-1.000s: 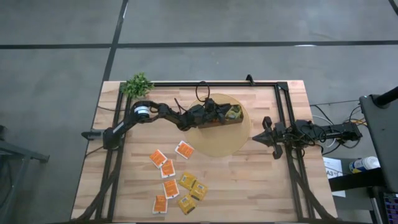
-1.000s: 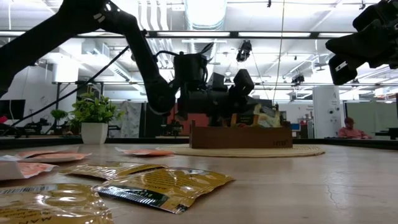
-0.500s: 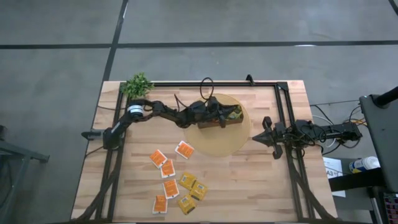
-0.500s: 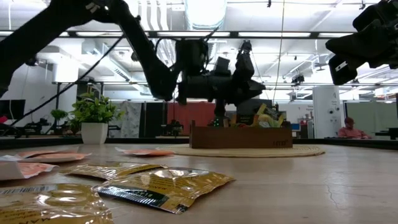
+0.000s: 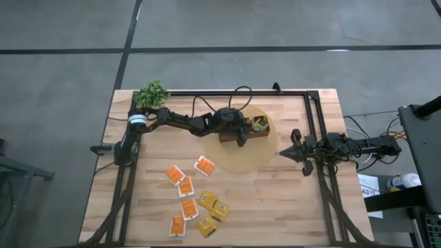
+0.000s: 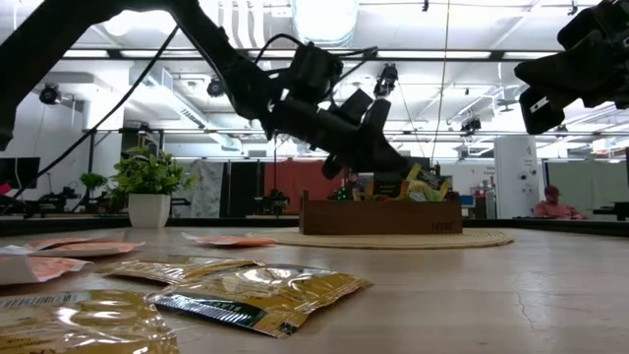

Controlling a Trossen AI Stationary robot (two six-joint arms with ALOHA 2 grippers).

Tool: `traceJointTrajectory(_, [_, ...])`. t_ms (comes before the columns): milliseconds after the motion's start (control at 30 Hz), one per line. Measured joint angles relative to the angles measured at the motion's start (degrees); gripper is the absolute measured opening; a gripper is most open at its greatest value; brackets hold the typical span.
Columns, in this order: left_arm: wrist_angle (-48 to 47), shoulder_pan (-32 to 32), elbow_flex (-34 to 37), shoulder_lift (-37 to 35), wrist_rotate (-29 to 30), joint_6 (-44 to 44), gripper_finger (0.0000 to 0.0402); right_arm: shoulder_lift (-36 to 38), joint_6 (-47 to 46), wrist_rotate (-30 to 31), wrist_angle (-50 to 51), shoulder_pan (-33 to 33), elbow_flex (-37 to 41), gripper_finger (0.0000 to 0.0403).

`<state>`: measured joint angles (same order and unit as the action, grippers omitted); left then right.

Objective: Pick & Place Tea
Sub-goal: Adjust the yellow tea bag in the right section of the wooden organizer to align the position

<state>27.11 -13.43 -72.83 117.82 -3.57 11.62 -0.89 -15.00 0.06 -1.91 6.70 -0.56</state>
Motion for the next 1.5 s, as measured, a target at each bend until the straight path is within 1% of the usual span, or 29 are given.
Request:
traceJointTrajectory(267, [-7.5,-0.4,-2.9,0.0,-0.2,-2.1,0.0076,0.0,0.0,0.0,0.0,0.0,0.0,0.0008])
traceJointTrajectory(467, [-10.1,-1.1,-3.0,0.1,0.1,-3.0,0.0076,0.0,0.0,0.0,0.0,0.0,0.0,0.0008])
traceJointTrajectory(733, [-10.6,-1.4,-3.1,0.2,0.2,-3.6,0.0076,0.0,0.0,0.0,0.0,0.0,0.0,0.0008])
traceJointTrajectory(833, [-12.9,-1.5,-5.7,0.2,0.2,-4.3,0.0076,0.0,0.0,0.0,0.0,0.0,0.0,0.0008])
traceJointTrajectory(933, [-17.2,-1.8,-9.6,0.3,0.2,-4.5,0.0076,0.0,0.0,0.0,0.0,0.0,0.0,0.0008])
traceJointTrajectory(1067, [-22.3,-2.4,-14.4,2.4,-0.3,-5.9,0.0076,0.0,0.0,0.0,0.0,0.0,0.0,0.0008])
traceJointTrajectory(1200, [-23.1,-2.7,-16.7,3.5,-0.4,-7.2,0.0076,0.0,0.0,0.0,0.0,0.0,0.0,0.0008])
traceJointTrajectory(1333, [-23.2,-2.6,-17.0,3.7,-0.6,-7.3,0.0095,0.0,0.0,0.0,0.0,0.0,0.0,0.0008])
traceJointTrajectory(1500, [-23.1,-2.7,-17.6,3.8,-0.6,-8.0,0.0146,0.0,0.0,0.0,0.0,0.0,0.0,0.0008])
